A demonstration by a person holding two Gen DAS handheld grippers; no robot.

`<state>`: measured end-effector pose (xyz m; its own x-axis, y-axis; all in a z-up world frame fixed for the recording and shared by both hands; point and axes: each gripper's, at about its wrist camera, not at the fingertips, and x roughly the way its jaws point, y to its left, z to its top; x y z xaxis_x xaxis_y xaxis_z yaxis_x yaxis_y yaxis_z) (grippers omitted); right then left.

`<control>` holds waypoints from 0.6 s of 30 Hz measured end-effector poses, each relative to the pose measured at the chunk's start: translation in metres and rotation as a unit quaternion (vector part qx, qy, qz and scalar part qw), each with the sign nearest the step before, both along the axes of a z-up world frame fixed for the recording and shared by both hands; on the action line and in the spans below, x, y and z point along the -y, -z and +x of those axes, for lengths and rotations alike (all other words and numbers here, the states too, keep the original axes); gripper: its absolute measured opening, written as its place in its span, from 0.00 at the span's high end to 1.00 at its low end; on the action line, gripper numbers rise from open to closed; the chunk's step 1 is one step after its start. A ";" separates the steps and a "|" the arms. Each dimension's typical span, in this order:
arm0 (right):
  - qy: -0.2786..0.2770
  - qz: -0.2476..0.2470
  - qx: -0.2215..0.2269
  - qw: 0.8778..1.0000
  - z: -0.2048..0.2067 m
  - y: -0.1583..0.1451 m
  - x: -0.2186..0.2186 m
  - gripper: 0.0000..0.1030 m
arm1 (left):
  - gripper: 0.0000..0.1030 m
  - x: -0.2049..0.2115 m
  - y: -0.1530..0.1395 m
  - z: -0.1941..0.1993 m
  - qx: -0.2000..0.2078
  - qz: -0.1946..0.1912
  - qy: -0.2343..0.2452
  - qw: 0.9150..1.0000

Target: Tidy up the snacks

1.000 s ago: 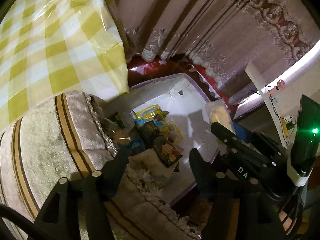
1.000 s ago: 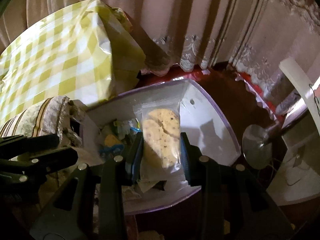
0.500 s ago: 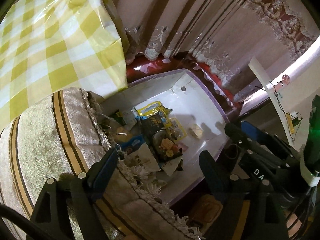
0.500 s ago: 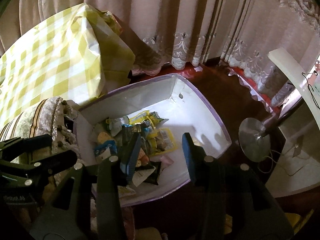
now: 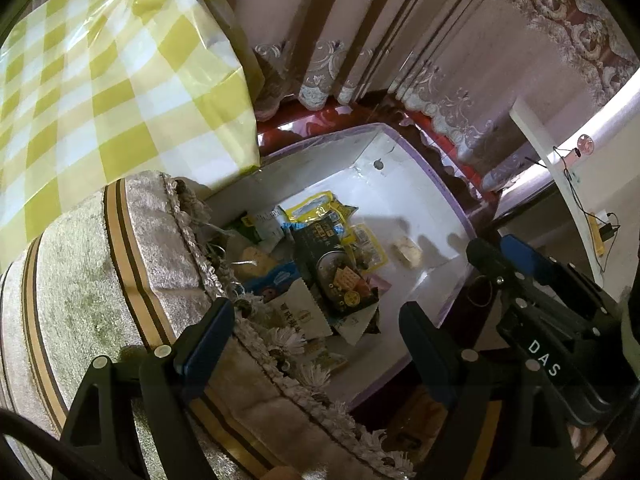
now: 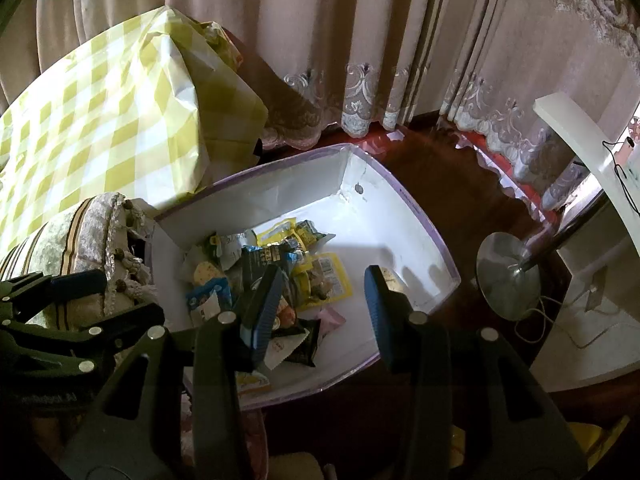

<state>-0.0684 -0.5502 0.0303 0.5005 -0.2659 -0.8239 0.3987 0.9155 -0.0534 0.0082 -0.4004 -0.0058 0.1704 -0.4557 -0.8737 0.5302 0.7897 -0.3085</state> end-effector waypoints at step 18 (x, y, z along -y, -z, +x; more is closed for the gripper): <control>0.007 0.006 -0.004 1.000 -0.004 0.002 0.003 0.55 | 0.16 0.000 -0.001 0.000 -0.002 -0.003 0.001 1.000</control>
<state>-0.0728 -0.5528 0.0282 0.4909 -0.2624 -0.8308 0.4105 0.9107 -0.0451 0.0078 -0.4002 -0.0044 0.1670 -0.4604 -0.8719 0.5303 0.7874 -0.3142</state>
